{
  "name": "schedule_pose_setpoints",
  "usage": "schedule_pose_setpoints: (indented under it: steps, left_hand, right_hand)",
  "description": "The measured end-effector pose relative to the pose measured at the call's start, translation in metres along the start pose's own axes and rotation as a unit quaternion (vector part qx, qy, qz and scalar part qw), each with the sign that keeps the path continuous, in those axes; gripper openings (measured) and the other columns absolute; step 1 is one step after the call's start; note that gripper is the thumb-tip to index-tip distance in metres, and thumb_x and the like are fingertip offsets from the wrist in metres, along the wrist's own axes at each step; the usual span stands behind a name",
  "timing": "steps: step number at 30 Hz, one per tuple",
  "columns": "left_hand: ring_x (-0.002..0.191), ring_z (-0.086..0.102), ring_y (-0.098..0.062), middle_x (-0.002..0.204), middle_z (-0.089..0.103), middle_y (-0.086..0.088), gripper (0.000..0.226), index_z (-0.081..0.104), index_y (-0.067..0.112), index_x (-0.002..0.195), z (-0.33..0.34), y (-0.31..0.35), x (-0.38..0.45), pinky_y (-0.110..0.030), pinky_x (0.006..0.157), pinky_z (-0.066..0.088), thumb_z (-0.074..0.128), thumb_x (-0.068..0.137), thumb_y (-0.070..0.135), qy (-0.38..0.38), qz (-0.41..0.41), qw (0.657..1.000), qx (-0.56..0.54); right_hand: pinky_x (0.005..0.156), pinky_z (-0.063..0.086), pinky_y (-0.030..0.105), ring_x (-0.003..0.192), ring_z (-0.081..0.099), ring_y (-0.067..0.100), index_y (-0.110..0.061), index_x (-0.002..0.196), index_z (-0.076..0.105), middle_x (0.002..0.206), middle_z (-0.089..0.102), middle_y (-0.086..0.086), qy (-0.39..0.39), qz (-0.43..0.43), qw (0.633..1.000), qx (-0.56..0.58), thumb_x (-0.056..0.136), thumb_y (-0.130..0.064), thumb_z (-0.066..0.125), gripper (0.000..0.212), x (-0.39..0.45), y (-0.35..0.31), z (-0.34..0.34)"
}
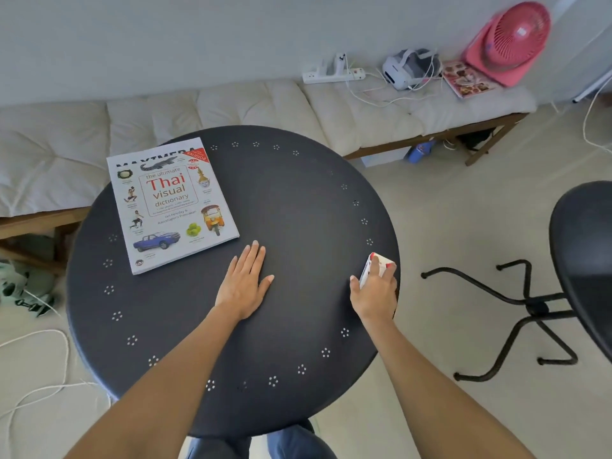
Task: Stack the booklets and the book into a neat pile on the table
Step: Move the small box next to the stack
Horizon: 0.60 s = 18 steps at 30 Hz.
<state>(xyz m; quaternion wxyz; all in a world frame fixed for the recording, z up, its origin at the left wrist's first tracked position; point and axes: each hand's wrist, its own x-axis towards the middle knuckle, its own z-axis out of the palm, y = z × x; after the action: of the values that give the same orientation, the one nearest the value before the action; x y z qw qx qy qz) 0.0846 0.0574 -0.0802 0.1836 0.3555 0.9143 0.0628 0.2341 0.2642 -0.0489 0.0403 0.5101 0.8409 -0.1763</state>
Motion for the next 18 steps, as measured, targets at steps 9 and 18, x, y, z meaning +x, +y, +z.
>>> schedule_pose_setpoints:
  steps: [9, 18]
  left_hand:
    - [0.15, -0.004, -0.017, 0.162, -0.005, -0.001, 0.072, -0.001, 0.016, 0.153, 0.008, -0.005, -0.001, -0.036, 0.122, 0.003, 0.009, 0.092, 0.054, 0.023, -0.004, 1.0, -0.005]
    - [0.15, -0.001, -0.014, 0.162, -0.002, 0.003, 0.077, 0.002, 0.02, 0.153, 0.007, -0.045, -0.026, -0.031, 0.121, 0.0, 0.0, 0.087, 0.06, 0.051, -0.034, 0.997, -0.041]
  right_hand:
    - [0.083, 0.053, 0.039, 0.115, 0.051, 0.034, -0.023, 0.149, 0.029, 0.151, 0.023, 0.01, -0.021, -0.061, 0.998, 0.0, 0.089, -0.031, 0.06, 0.068, -0.003, -0.01, 0.003]
    - [0.084, 0.052, 0.04, 0.105, 0.057, 0.033, -0.022, 0.142, 0.041, 0.121, 0.049, 0.013, -0.045, -0.149, 0.987, 0.024, 0.085, -0.032, 0.063, 0.062, 0.007, -0.069, 0.011]
